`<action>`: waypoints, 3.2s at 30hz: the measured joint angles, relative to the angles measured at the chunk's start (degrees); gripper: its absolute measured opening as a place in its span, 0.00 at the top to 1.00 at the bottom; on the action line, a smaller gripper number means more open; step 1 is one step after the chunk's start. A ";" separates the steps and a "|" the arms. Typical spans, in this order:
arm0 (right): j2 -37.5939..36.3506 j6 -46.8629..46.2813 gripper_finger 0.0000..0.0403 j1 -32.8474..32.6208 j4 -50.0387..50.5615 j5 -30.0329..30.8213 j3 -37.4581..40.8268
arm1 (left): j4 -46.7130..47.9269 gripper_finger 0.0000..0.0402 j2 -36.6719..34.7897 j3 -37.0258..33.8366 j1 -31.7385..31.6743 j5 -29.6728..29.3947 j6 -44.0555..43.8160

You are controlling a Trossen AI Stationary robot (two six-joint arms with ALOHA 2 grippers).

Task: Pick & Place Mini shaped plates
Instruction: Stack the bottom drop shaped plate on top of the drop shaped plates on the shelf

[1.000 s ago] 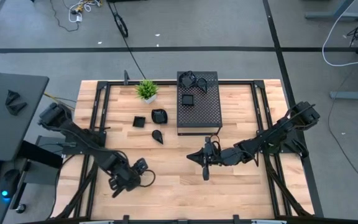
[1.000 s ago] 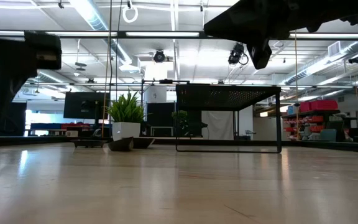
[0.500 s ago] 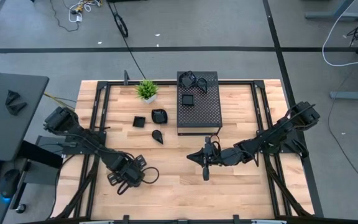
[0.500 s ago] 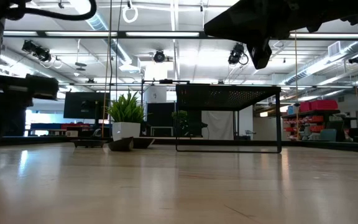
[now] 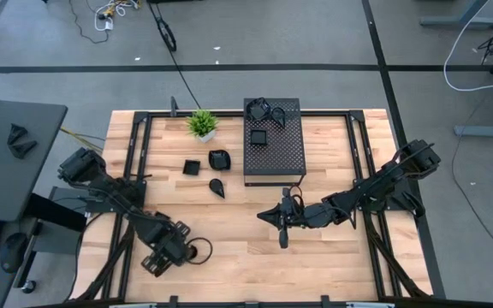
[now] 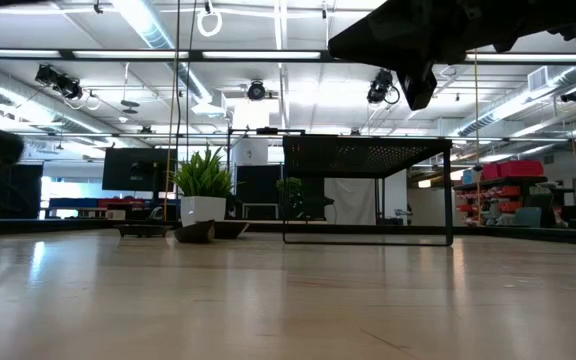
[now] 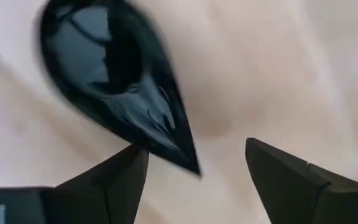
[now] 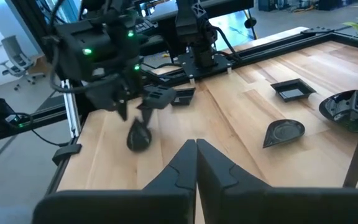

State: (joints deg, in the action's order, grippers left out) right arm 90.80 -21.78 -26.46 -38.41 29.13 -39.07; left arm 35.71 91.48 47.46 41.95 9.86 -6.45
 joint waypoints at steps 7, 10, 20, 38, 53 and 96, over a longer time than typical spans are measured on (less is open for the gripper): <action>0.00 1.27 0.98 0.00 0.04 0.02 0.00 | -15.58 0.37 0.00 0.02 4.56 -2.75 -9.43; 0.00 1.29 0.98 0.01 0.04 0.00 0.00 | -20.83 0.39 0.34 0.02 4.86 -7.56 -9.74; 0.00 0.41 0.98 -0.29 1.10 -0.20 0.00 | -24.07 0.45 0.87 1.23 0.50 -12.82 -7.85; 0.00 -0.20 0.98 -0.26 1.20 -0.18 0.00 | -4.43 0.20 0.76 0.28 4.92 -12.79 -12.03; 0.00 -0.20 0.98 -0.26 1.16 0.00 0.00 | -16.71 0.22 0.92 -3.02 4.91 -20.37 -11.63; 0.00 -0.87 0.98 -0.66 1.31 -0.18 0.00 | -37.59 0.22 5.34 -2.97 -4.74 -27.28 0.46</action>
State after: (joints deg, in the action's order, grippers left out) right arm 90.80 -22.65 -27.11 -37.10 28.95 -39.07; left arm -1.88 96.82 44.49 37.22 -17.42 -5.99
